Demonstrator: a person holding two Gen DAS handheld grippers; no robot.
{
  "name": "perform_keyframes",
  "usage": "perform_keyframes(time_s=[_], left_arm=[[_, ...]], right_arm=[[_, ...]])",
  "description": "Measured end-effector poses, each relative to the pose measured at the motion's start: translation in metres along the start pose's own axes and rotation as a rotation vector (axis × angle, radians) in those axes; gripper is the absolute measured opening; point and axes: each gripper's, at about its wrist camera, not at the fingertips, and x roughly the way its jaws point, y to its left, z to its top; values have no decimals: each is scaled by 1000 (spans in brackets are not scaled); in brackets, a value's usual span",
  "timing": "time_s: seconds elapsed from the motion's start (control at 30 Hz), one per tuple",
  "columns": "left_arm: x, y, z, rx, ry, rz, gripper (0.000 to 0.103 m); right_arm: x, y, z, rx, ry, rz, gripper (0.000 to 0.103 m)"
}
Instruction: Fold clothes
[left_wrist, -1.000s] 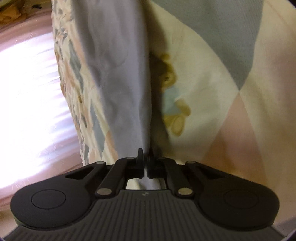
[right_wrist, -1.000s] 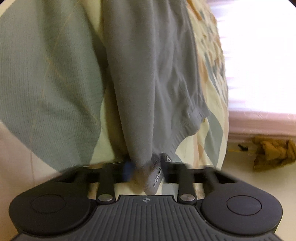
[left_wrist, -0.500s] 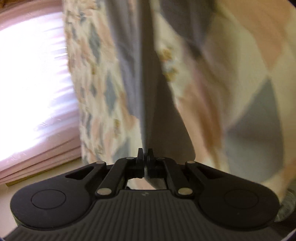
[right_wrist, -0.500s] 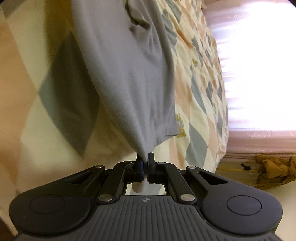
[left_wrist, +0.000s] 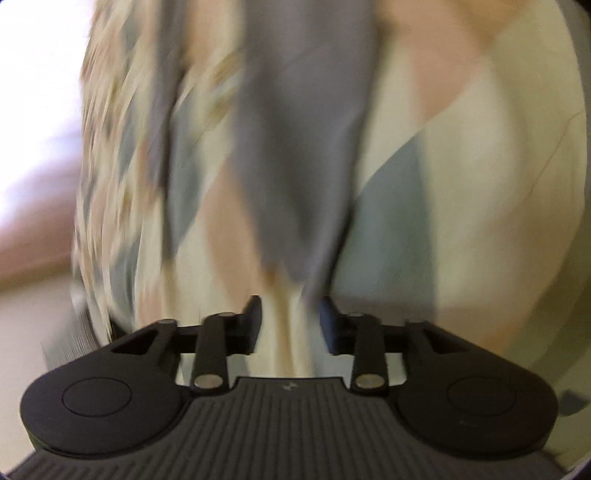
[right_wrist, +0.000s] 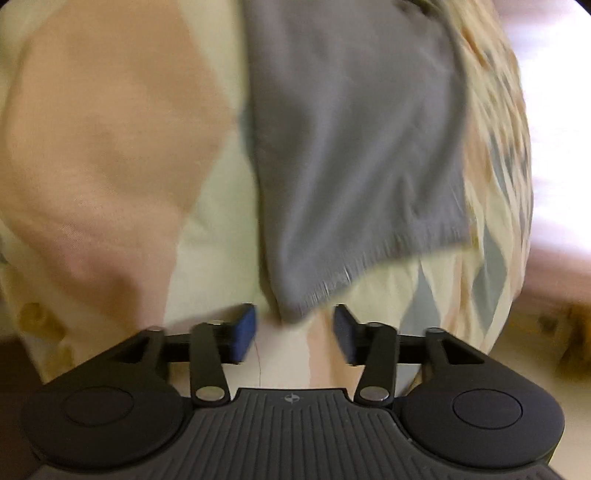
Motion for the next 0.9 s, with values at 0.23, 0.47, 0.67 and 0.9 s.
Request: perform_keyframes(time_s=[0.23,0.47,0.67,0.9], left_arm=[[35,176,-4,-921,2,-220,45],[172,246,36,-1697,-70,-638,48],[240,231,20,-2062,-46,-822,30],[230,289,40,-1774,-265,-689,1]], right_arm=[[-46,-79,50,472,-137,-12,52],[-40,-95,216,470,-324,-60,46],[-17,-66,338,300,-364,-98,44],[32,-75,407,209,-318,-141,0]])
